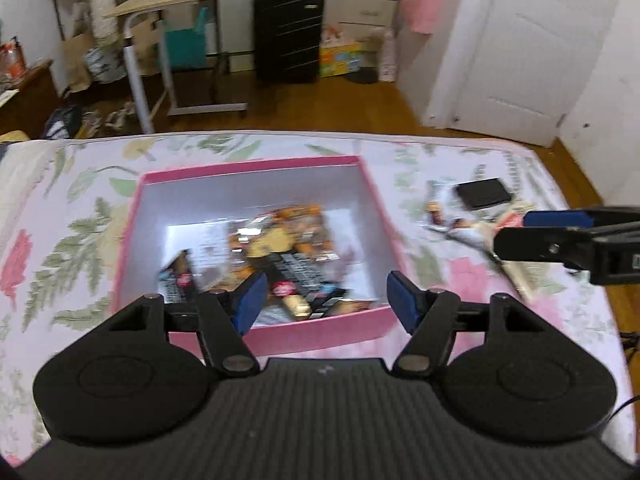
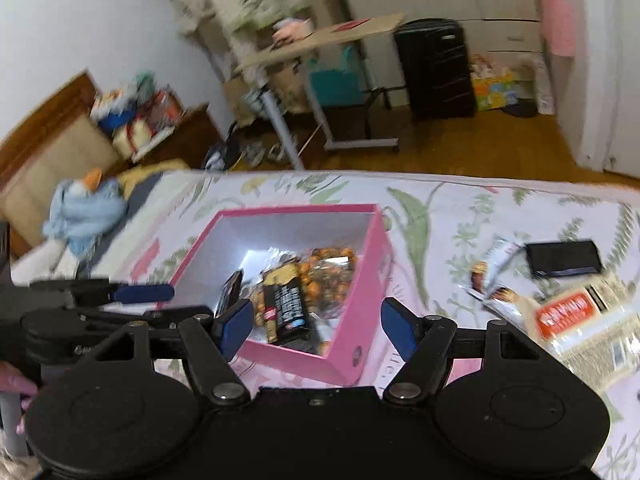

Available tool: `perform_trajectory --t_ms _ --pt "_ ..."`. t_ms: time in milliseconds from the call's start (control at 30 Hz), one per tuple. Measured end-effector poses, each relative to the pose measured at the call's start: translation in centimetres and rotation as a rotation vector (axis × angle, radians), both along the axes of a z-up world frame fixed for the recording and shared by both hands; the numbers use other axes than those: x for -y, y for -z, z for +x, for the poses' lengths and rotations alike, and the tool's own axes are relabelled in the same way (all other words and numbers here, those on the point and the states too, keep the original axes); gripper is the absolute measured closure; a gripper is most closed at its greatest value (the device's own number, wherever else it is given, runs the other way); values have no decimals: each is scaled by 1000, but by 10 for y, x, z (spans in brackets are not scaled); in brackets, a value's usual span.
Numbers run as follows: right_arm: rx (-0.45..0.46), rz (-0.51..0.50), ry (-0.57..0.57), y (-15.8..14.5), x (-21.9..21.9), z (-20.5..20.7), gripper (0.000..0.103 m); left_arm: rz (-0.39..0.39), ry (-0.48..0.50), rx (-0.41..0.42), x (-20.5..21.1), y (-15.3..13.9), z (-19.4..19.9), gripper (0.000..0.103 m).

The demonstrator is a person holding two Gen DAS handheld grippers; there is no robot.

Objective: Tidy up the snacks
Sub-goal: 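Open both tools to drop the black packs into the pink box, then move both tools to the beige noodle bag and grasp it together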

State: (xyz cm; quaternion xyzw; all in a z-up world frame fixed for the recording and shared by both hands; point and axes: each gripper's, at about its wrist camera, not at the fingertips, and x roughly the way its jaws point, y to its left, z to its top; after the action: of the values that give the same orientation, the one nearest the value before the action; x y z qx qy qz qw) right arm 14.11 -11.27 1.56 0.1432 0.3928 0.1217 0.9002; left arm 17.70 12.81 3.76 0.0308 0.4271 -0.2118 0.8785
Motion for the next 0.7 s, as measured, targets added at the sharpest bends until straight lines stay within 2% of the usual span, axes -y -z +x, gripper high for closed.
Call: perform_trajectory --t_ms 167,333,500,567,633,700 --pt "6 -26 108 19 34 -25 28 -23 62 -28 37 9 -9 35" --pt "18 -76 166 33 69 -37 28 18 110 -96 76 14 -9 33" --pt "62 -289 43 27 105 -48 28 37 155 -75 111 6 -16 27" --pt "73 -337 18 20 126 -49 21 14 140 -51 124 8 -17 27" --pt "54 -322 54 13 153 -42 21 -22 121 -40 139 15 -18 27" --pt "-21 -249 96 9 181 -31 21 -36 143 -76 157 27 -15 27"
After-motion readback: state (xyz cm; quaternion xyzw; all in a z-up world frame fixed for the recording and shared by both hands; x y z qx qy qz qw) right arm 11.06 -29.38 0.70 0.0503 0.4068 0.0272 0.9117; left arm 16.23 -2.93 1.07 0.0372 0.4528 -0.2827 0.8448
